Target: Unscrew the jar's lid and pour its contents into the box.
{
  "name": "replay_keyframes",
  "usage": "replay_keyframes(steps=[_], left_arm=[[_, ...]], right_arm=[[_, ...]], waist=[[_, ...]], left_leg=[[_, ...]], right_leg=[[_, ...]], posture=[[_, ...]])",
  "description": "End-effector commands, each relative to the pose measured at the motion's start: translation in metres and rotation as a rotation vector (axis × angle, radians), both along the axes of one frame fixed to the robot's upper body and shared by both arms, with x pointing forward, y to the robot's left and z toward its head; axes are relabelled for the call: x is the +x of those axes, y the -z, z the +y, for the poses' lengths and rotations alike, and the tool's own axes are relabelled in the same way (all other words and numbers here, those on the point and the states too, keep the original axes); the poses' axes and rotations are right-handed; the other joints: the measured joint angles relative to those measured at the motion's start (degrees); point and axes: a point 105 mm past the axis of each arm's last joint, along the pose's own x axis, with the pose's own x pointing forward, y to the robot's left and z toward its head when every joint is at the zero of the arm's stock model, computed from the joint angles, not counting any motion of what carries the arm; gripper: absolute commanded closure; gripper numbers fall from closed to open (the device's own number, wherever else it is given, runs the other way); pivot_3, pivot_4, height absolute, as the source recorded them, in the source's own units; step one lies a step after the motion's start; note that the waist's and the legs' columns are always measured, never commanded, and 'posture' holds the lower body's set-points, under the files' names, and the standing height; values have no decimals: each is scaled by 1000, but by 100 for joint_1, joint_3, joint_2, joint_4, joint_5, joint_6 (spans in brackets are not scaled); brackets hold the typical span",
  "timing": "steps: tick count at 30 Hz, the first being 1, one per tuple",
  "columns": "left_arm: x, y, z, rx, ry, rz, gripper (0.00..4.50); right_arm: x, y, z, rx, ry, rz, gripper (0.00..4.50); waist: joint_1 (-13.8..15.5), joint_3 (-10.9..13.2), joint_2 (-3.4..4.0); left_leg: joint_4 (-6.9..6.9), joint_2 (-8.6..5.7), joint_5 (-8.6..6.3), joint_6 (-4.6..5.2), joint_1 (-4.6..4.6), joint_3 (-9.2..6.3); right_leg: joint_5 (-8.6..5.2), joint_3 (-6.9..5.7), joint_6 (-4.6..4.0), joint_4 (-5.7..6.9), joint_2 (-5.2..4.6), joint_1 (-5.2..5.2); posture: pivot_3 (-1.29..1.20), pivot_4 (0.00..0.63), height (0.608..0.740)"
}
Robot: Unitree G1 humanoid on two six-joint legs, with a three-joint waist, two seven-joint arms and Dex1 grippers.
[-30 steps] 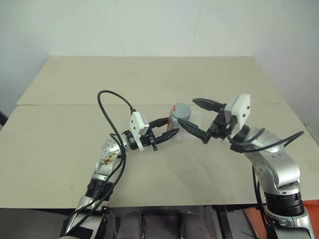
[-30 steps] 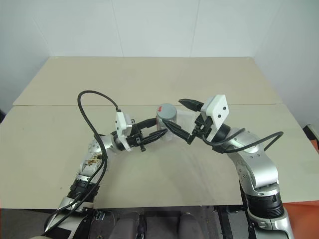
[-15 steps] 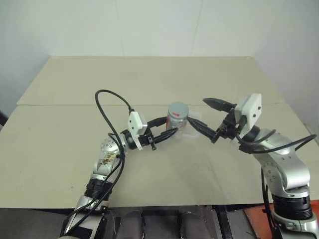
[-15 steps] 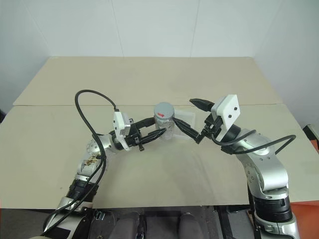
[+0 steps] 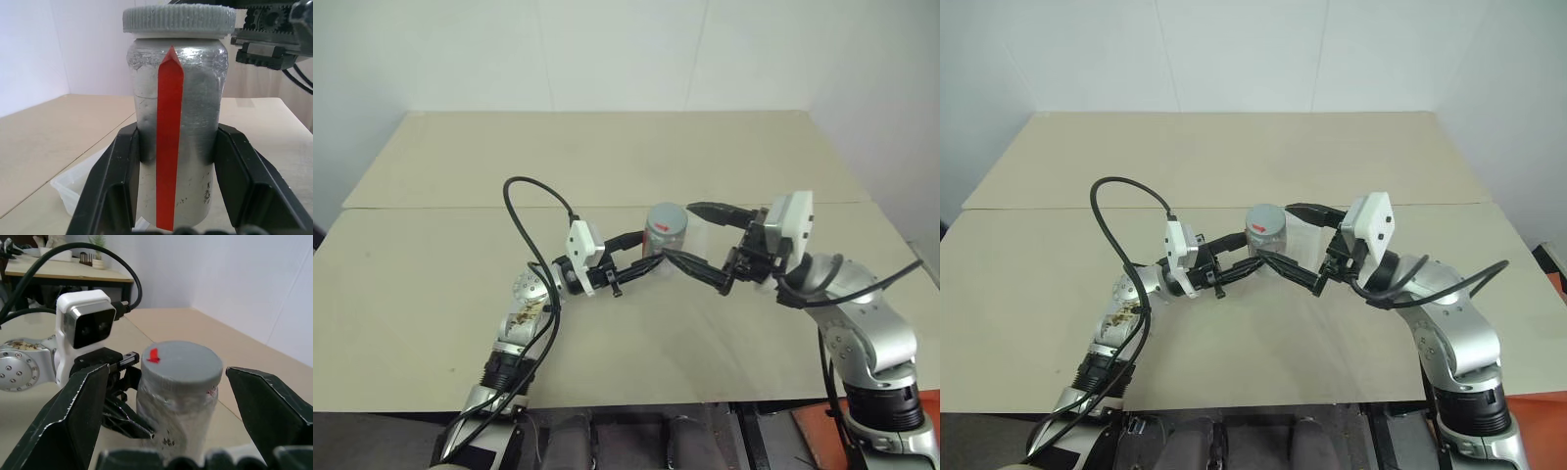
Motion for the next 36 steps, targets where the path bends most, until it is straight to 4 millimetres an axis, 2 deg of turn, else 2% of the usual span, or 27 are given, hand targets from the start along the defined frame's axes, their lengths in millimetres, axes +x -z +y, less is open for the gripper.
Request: replay_keyframes(steps=[1,10,20,25,32,36], left_arm=[[-4,-9,-2,-17,8,-47,2614],[-6,-7,-3,-14,16,-45,2614],[-6,-6,-4,-13,19,-43,2614],[-6,-8,-5,-16,20,-45,2614],[-6,-7,-5,-16,20,-44,2614],[-7,-5,-5,-10,26,-37,2614]], right_arm=[[2,-12,5,8,-11,-55,61],[14,-15,15,21,-25,-53,61],[12,-14,15,25,-48,-38,61],[11,-12,16,22,-58,-24,1669],[13,-11,17,14,-46,-22,1726],[11,-17,17,26,-56,-45,1726]], waist=[[9,0,0],[6,0,0],[6,0,0],[6,0,0],[6,0,0],[6,0,0]], left_leg=[[0,0,0,0,-1,1],[0,0,0,0,0,5],[0,1,0,0,0,7],[0,1,0,0,0,6],[0,1,0,0,0,7],[0,1,0,0,0,7]], right_leg=[[0,0,0,0,0,0],[0,-2,0,2,0,-1],[0,-1,0,3,0,0],[0,-1,0,2,0,0],[0,-2,0,2,0,0],[0,-1,0,2,0,-1]], posture=[[0,150,740],[0,150,740],[0,150,740],[0,150,740],[0,150,740],[0,150,740]])
